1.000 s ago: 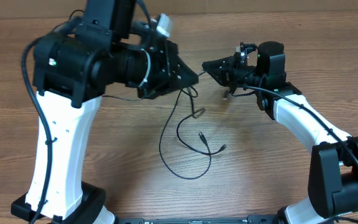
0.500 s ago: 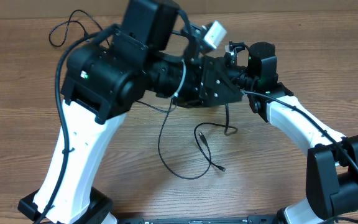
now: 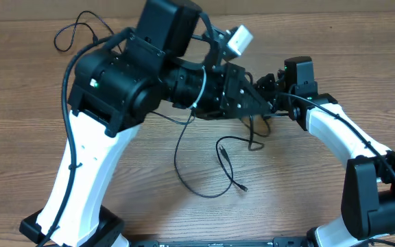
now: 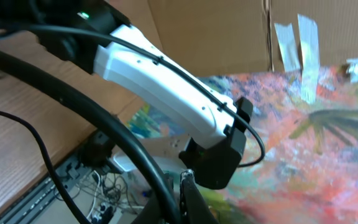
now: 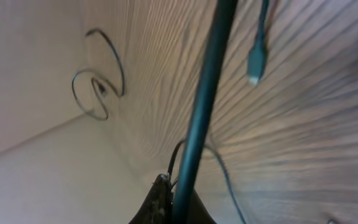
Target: Untangle cables
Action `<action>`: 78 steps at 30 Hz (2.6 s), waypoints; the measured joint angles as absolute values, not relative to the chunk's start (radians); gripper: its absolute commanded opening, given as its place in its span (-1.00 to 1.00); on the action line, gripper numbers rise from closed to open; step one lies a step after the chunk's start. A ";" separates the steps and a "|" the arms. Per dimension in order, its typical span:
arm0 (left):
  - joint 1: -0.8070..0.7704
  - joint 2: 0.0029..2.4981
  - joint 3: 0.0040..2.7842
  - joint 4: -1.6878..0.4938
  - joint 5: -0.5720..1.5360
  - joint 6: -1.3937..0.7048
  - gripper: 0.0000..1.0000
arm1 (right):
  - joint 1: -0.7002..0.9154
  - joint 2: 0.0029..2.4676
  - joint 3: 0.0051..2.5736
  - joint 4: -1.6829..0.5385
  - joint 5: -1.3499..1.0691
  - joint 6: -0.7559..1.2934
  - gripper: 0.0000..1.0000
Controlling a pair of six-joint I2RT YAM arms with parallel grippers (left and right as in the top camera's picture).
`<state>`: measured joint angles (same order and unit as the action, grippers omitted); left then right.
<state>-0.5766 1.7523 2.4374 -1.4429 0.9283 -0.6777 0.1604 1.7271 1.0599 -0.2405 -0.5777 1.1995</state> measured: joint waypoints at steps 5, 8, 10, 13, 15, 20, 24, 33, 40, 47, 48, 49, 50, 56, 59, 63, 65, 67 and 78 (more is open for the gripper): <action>-0.551 1.752 2.437 -1.442 0.963 -0.677 -0.92 | 0.152 1.727 1.060 -0.243 -0.542 1.143 -0.93; -0.540 1.752 2.437 -1.428 1.035 -0.678 -0.91 | 0.152 1.727 1.060 -0.278 -0.514 1.123 -0.93; -0.522 1.752 2.437 -1.412 1.073 -0.678 -0.91 | 0.152 1.727 1.060 -0.328 -0.483 1.113 -0.92; -0.469 1.752 2.437 -1.413 1.061 -0.681 -0.92 | 0.151 1.727 1.060 -0.399 -0.438 1.103 -0.92; -0.423 1.752 2.437 -1.413 1.014 -0.683 -0.91 | 0.151 1.727 1.060 -0.438 -0.411 1.100 -0.76; -0.317 1.752 2.437 -1.424 0.842 -0.715 -0.91 | 0.151 1.727 1.060 -0.501 -0.368 1.068 0.19; -0.259 1.752 2.437 -1.436 0.672 -0.733 -0.92 | 0.151 1.727 1.060 -0.562 -0.355 1.037 1.00; -0.160 1.752 2.437 -1.268 0.598 -0.975 -0.92 | 0.151 1.727 1.053 -0.726 -0.344 1.019 1.00; -0.154 1.752 2.437 -0.973 0.634 -1.235 -0.92 | 0.151 1.727 0.995 -0.725 -0.298 1.019 0.99; -0.143 1.752 2.437 -0.796 0.624 -1.415 -0.92 | 0.151 1.728 0.987 -0.656 -0.236 1.020 1.00; -0.143 1.752 2.437 -0.795 0.619 -1.421 -0.91 | 0.151 1.728 0.987 -0.639 -0.231 1.019 1.00; -0.143 1.752 2.437 -0.800 0.616 -1.421 -0.92 | 0.151 1.727 0.987 -0.625 -0.228 1.019 1.00; -0.143 1.753 2.437 -0.815 0.612 -1.419 -0.91 | 0.151 1.727 0.987 -0.616 -0.225 1.019 1.00; -0.136 1.785 2.438 -0.967 0.567 -1.351 -0.91 | 0.151 1.727 0.987 -0.614 -0.218 1.019 1.00; -0.120 1.832 2.438 -1.018 0.551 -1.283 -0.91 | 0.151 1.727 0.987 -0.614 -0.217 1.019 1.00; -0.086 1.909 2.438 -1.062 0.538 -1.158 -0.92 | 0.151 1.727 0.987 -0.613 -0.217 1.019 1.00; -0.061 1.948 2.438 -1.119 0.533 -1.098 -0.91 | 0.151 1.727 0.987 -0.614 -0.215 1.019 1.00; -0.037 1.974 2.438 -1.170 0.522 -1.064 -0.92 | 0.151 1.728 0.987 -0.614 -0.207 1.019 1.00; 0.183 2.009 2.438 -1.452 0.143 -0.998 -0.92 | 0.151 1.728 0.987 -0.620 -0.175 1.019 1.00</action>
<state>0.1829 2.0090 2.4382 -1.4517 0.1432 -0.9977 0.1513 1.7275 0.9867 -0.6197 -0.1749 1.0191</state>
